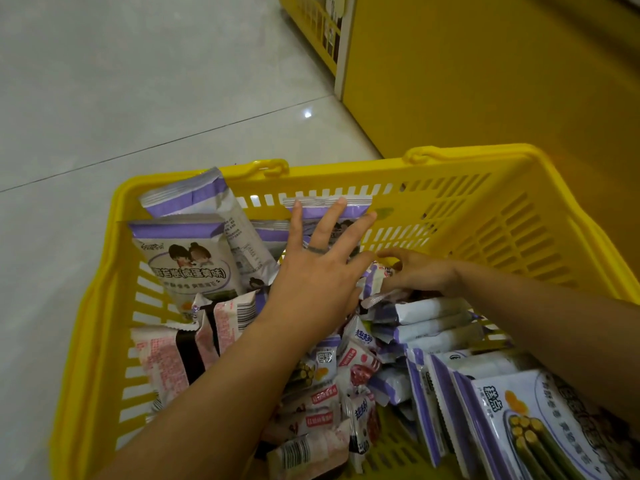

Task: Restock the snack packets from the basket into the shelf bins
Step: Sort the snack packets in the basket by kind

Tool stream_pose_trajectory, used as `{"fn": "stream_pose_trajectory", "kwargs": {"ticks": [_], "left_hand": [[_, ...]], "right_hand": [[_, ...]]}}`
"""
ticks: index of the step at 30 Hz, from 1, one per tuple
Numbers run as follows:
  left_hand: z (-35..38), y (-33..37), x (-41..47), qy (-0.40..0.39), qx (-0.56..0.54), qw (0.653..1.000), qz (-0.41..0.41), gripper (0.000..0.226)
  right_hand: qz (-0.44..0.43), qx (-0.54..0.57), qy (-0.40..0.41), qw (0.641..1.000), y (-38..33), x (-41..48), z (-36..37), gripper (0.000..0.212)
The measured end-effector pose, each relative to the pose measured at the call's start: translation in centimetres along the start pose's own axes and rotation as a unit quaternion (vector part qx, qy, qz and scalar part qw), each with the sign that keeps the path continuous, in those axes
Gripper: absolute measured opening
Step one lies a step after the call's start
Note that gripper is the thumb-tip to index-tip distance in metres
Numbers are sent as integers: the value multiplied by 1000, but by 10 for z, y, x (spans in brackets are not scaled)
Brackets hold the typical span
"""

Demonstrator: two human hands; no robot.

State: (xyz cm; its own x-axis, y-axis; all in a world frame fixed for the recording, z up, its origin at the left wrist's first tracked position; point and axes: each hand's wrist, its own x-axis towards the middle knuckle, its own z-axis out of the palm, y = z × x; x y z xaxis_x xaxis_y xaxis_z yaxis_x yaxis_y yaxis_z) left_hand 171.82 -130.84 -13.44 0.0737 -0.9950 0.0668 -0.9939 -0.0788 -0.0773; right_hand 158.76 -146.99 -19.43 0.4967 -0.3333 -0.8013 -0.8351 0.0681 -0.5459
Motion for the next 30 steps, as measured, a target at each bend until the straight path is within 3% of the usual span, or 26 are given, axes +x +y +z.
{"fn": "stream_pose_trajectory", "kwargs": {"ticks": [2,6,11,14,18,24,30], "left_hand": [[-1,0,-1,8,7,1000,1,45],[0,0,-1,21,14,1000,2,46],[-1,1,-2,19,17,1000,0,44],[-1,0,-2,21,10,1000,-4,43],[0,0,-2,12,-5,1000,-6,47],[-1,0,-4,-24,7,1000,8,38],[-23,-4,-8,-102,48,991,75,56]], "right_hand": [[1,16,-13,1000,3,2,2,81],[4,-22,-8,1000,1,3,3,56],[-24,-23,-20,999,1,-1,2,54],[-57,-86,41,994,0,-2,0,54],[-97,-254,149,951,-7,-16,-12,56],[-83,-435,226,868,-31,-62,-34,50],[-89,-488,175,850,-63,-116,-39,51]]}}
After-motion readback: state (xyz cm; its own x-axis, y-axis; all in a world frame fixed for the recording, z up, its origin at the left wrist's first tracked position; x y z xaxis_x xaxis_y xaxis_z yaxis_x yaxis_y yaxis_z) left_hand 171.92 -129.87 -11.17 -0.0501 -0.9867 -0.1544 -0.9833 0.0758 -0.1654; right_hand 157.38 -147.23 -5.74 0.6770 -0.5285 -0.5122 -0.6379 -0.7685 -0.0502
